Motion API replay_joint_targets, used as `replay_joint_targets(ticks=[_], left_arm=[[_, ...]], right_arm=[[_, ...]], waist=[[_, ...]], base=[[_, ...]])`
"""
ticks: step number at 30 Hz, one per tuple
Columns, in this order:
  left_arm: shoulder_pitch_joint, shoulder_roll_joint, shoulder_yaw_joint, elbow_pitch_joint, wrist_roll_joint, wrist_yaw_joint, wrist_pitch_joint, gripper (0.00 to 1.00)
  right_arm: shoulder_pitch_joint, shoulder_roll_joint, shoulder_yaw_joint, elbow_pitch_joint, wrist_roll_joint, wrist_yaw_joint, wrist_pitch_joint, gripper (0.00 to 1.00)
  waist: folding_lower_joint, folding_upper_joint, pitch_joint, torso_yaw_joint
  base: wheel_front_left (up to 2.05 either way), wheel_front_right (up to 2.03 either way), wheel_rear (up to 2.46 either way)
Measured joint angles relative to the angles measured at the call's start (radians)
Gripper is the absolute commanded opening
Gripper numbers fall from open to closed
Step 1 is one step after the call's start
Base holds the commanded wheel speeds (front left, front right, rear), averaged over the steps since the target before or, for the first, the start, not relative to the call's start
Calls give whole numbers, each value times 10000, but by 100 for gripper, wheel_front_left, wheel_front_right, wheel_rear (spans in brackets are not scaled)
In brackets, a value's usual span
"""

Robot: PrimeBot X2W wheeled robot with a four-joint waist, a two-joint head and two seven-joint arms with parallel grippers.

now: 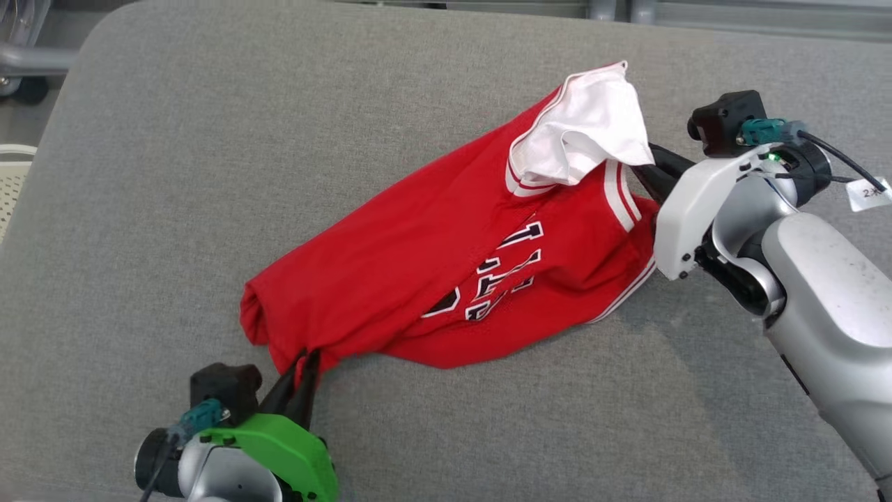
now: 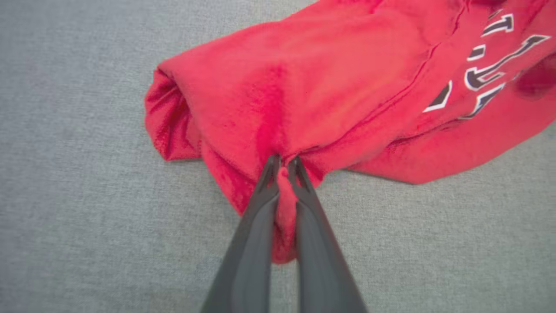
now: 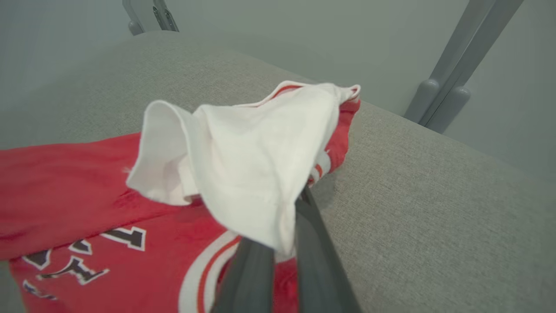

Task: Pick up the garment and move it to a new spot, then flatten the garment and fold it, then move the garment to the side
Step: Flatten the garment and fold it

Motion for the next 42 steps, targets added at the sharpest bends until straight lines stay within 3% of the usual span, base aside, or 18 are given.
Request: replay_joint_targets(ticks=[11, 17, 22, 28, 34, 35, 36, 37, 38, 42], left_arm=[[482, 1049, 999, -2543, 10, 895, 192, 0], [856, 1666, 1701, -3791, -31, 1448, 324, 0], [1450, 1941, 1697, -4529, -155, 1661, 610, 0], [1918, 1657, 955, -4073, -180, 1499, 662, 0], [1838, 1298, 612, -3624, -226, 1262, 614, 0], [1787, 1298, 617, -3588, -222, 1243, 614, 0], [1735, 1296, 627, -3563, -222, 1225, 612, 0], [1715, 1298, 635, -3542, -222, 1218, 610, 0], [1710, 1298, 639, -3526, -222, 1206, 594, 0], [1701, 1269, 708, -3528, -230, 1185, 500, 0]], right_arm=[[2043, -368, -1062, -2286, 539, 0, 186, 0], [4393, -138, -2564, -3829, 685, -2, -77, 0], [6875, 322, -3112, -4941, 671, -4, 40, 0], [7596, 1047, -2763, -4307, 282, -4, -345, 0], [7440, 1118, -2299, -3266, -6, -4, -669, 0], [7397, 1085, -2265, -3160, -105, -4, -669, 30], [7356, 1014, -2209, -3097, -211, -2, -671, 50], [7340, 978, -2209, -3047, -299, -2, -683, 93], [7343, 961, -2205, -3024, -334, -2, -686, 100], [7451, 926, -2222, -3131, -410, -4, -579, 100]], waist=[[-1, 0, -815, -538], [-1, 0, -1150, -1132], [-1, 0, -1237, -1700], [-1, 0, -900, -2367], [-1, 0, -449, -2807], [-1, 0, -390, -2853], [-1, 0, -341, -2896], [-1, 0, -301, -2931], [-1, 0, -268, -2954], [-1, 0, -257, -2932]], base=[[0, 0, 0], [0, 0, 0], [0, 0, 0], [0, 0, 0], [0, 0, 0], [0, 0, 0], [0, 0, 0], [0, 0, 0], [0, 0, 0], [0, 0, 0]])
